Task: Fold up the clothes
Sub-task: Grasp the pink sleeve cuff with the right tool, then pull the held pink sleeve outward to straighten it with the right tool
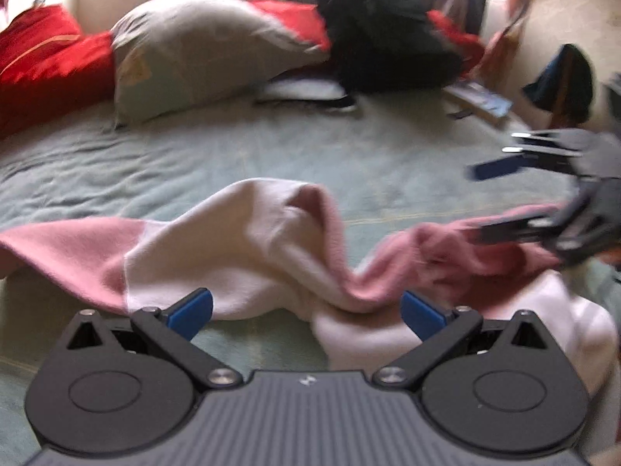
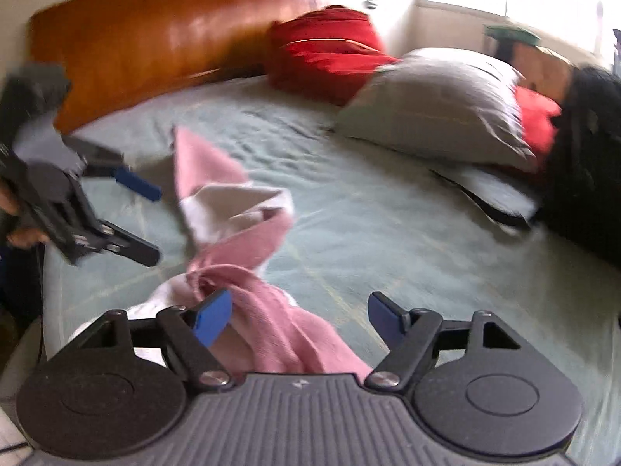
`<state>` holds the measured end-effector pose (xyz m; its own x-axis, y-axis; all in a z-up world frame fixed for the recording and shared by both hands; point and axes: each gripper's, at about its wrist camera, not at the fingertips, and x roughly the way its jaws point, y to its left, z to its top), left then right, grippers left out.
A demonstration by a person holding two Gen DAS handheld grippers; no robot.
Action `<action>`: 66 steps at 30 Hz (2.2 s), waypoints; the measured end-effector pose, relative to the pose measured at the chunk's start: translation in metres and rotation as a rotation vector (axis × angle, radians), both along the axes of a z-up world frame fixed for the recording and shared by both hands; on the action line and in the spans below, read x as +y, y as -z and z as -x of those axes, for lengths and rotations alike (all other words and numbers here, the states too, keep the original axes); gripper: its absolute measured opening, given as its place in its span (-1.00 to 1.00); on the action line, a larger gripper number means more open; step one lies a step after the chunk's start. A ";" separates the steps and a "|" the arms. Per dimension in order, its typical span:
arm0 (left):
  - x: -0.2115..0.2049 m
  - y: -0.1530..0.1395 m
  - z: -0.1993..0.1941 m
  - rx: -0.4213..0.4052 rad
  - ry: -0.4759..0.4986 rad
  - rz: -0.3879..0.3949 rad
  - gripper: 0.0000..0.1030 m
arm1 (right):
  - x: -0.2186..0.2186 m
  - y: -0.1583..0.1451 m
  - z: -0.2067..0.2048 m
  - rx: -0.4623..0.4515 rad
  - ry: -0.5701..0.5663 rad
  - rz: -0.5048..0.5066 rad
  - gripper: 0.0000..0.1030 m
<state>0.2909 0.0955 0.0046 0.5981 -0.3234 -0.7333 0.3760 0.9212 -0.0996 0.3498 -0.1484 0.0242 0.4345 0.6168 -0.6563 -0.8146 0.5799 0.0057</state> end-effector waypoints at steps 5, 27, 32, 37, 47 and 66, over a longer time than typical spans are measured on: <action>0.001 0.001 0.028 -0.032 0.016 -0.019 0.99 | 0.019 0.002 0.024 -0.140 -0.142 0.063 0.59; 0.010 0.021 0.065 -0.020 -0.023 0.011 0.99 | 0.114 0.022 0.023 -0.190 -0.299 0.357 -0.63; -0.005 0.020 0.069 -0.039 0.033 -0.002 0.99 | 0.100 0.010 -0.019 -0.106 -0.165 0.292 -0.63; -0.013 0.019 0.070 -0.041 0.059 0.011 0.99 | 0.095 0.013 -0.062 -0.085 -0.005 0.295 -0.67; -0.014 0.023 0.059 -0.025 0.034 0.020 0.99 | 0.095 0.018 -0.144 -0.169 0.245 0.360 -0.70; -0.027 0.020 0.055 -0.021 0.031 0.000 0.99 | 0.047 0.022 -0.167 0.050 0.290 0.192 -0.48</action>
